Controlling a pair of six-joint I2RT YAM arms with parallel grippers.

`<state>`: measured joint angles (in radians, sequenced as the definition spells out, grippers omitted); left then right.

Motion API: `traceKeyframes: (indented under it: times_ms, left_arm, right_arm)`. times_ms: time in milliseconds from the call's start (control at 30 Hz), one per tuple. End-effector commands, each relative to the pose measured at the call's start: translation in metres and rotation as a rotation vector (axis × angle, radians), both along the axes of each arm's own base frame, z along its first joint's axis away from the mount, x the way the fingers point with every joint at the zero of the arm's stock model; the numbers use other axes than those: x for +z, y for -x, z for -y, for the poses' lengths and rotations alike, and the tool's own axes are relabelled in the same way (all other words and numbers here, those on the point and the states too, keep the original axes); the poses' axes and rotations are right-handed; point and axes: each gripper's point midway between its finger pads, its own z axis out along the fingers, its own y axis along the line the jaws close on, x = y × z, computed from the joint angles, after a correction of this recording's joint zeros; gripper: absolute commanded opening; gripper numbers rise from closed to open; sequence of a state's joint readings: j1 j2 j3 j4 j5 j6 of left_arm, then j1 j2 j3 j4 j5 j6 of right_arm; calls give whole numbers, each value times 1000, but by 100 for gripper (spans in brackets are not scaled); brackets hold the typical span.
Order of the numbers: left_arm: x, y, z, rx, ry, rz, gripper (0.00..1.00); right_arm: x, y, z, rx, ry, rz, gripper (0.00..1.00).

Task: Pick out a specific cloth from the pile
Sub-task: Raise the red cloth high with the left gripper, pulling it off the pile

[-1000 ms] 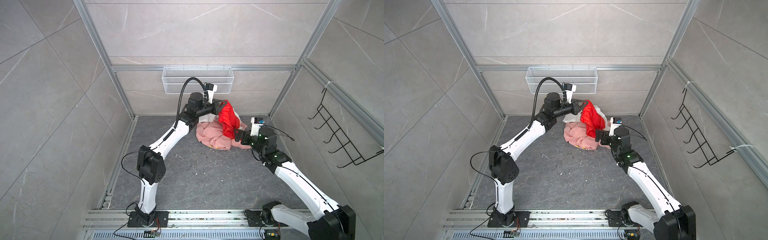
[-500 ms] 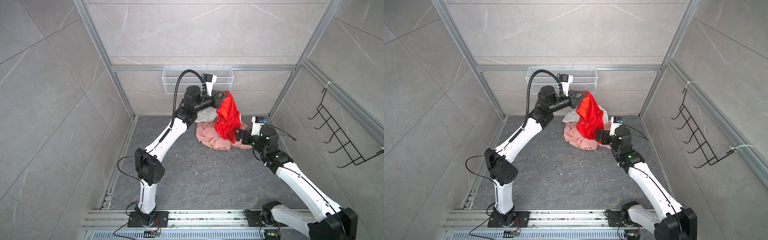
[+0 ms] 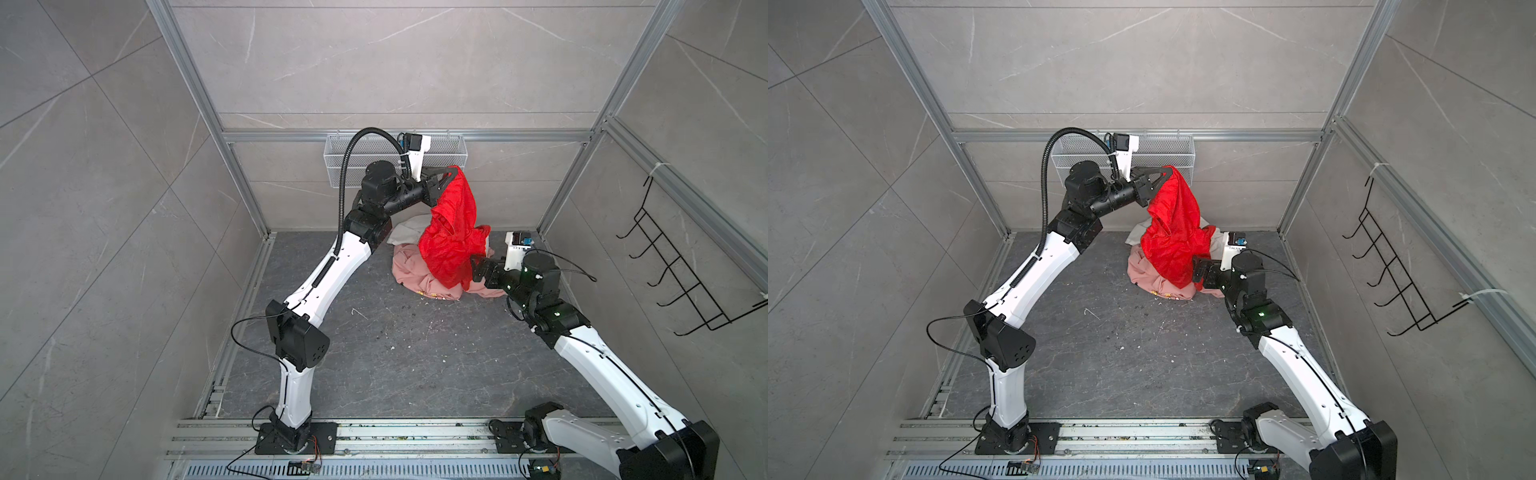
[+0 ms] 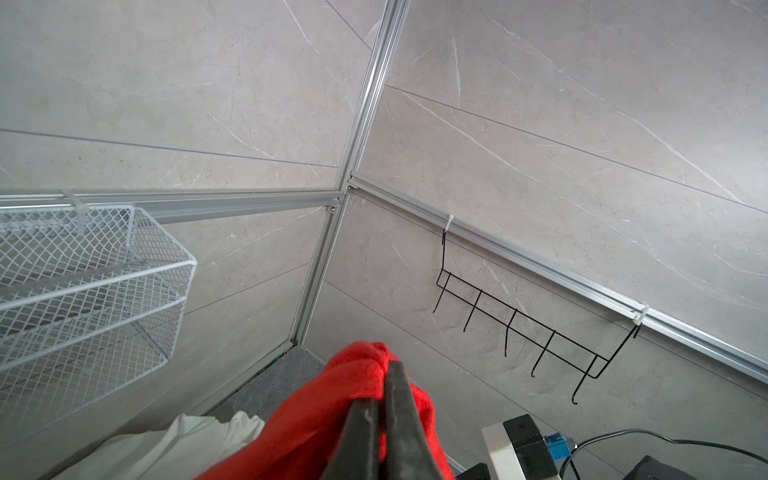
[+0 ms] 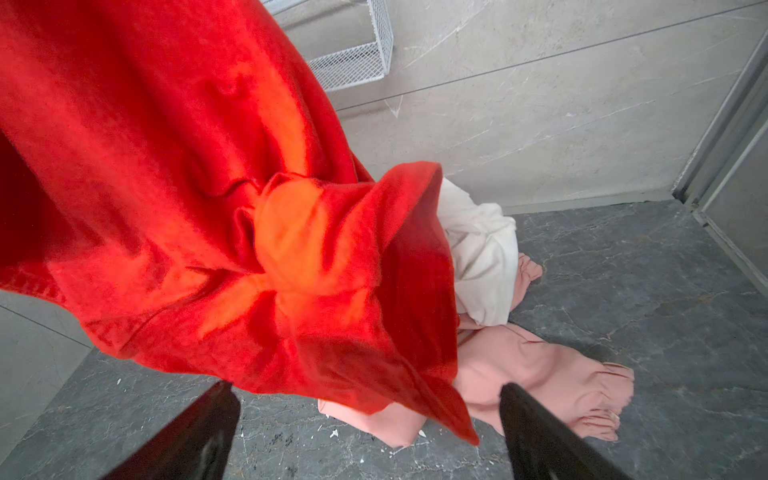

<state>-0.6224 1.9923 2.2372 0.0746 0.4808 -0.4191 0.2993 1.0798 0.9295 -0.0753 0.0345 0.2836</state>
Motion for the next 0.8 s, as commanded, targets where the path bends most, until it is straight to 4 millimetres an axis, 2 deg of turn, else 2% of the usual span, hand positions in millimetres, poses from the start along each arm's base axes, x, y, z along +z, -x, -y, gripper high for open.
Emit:
traceKeyframes:
  times_ms: [0, 500, 767]
  left_arm:
    - [61, 26, -19, 16, 86, 159, 0]
    - [86, 37, -26, 31, 107, 224, 0]
    - [96, 60, -29, -16, 101, 249, 0]
  right_arm:
    - [25, 5, 2, -2, 10, 53, 100]
    - [46, 18, 8, -11, 11, 101, 100]
    - [65, 31, 6, 31, 22, 145, 100]
